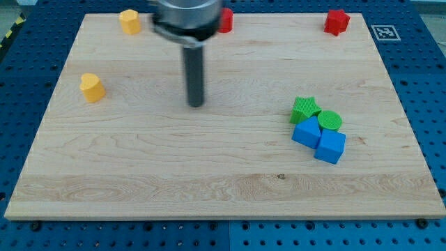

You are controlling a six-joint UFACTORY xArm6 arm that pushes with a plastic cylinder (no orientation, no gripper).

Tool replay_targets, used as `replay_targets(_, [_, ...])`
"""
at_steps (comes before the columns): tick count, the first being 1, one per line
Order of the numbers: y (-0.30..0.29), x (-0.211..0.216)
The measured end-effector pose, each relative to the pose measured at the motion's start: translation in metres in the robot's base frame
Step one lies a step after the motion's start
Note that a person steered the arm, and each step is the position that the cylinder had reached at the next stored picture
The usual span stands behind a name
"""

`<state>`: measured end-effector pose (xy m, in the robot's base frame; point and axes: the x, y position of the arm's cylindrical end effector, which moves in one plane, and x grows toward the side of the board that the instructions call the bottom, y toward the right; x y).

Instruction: Keep the yellow blocks at the bottom left side of the red circle

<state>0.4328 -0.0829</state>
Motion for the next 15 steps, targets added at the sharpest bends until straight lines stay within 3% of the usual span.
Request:
replay_targets(6, [-0.117,0.012])
replay_targets(7, [-0.181,0.007])
replay_targets(8, [-0.207,-0.033])
replay_targets(9, [-0.2,-0.044])
replay_targets(13, [-0.163,-0.019])
replay_targets(15, [-0.099,-0.02])
